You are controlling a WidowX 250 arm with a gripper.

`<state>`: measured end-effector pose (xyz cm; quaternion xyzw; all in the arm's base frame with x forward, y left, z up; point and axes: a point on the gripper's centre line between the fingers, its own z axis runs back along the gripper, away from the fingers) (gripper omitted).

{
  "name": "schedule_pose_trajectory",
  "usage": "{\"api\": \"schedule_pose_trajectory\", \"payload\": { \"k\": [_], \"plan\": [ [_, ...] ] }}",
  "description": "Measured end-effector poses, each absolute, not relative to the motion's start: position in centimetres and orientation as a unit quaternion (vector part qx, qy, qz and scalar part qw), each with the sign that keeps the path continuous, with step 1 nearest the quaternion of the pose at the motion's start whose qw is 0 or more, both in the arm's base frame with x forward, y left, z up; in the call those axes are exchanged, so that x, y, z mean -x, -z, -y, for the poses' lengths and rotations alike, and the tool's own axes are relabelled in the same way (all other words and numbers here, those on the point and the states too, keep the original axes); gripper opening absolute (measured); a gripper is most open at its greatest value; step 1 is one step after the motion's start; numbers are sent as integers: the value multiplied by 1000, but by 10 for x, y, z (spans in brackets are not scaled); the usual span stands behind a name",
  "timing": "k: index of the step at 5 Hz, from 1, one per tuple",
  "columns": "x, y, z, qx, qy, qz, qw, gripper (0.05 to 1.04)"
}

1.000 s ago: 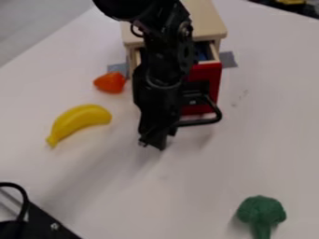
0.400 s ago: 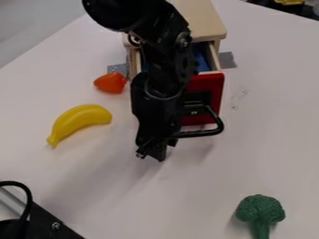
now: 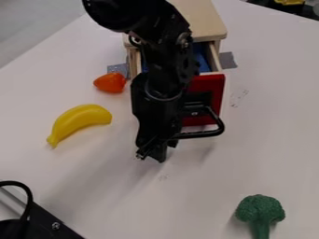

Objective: Opens the drawer

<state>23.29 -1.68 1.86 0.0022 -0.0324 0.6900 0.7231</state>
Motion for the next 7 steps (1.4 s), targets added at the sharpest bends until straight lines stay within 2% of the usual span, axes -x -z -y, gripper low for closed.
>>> {"api": "schedule_pose_trajectory", "payload": {
  "k": [1, 2, 5, 7],
  "plan": [
    [-231, -19, 32, -4, -641, 31, 767, 808],
    [-231, -19, 32, -6, -637, 30, 770, 1007],
    [-234, -32, 34, -22, -580, 34, 814, 1000],
    [-238, -56, 43, -43, -501, 18, 864, 1000]
  ]
}}
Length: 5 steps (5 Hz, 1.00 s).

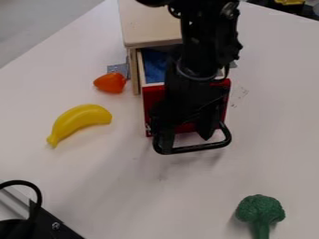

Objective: Opens the drawer

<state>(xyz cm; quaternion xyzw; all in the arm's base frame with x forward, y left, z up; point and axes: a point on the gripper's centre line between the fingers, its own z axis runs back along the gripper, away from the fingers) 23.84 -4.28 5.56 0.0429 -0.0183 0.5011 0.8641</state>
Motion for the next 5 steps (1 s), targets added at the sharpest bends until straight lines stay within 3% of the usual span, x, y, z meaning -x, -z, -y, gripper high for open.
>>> {"api": "schedule_pose_trajectory", "payload": {
  "k": [3, 5],
  "plan": [
    [-219, -93, 59, -31, -419, 4, 908, 1000],
    [-201, -102, 57, -56, -354, 49, 932, 1000]
  ]
}}
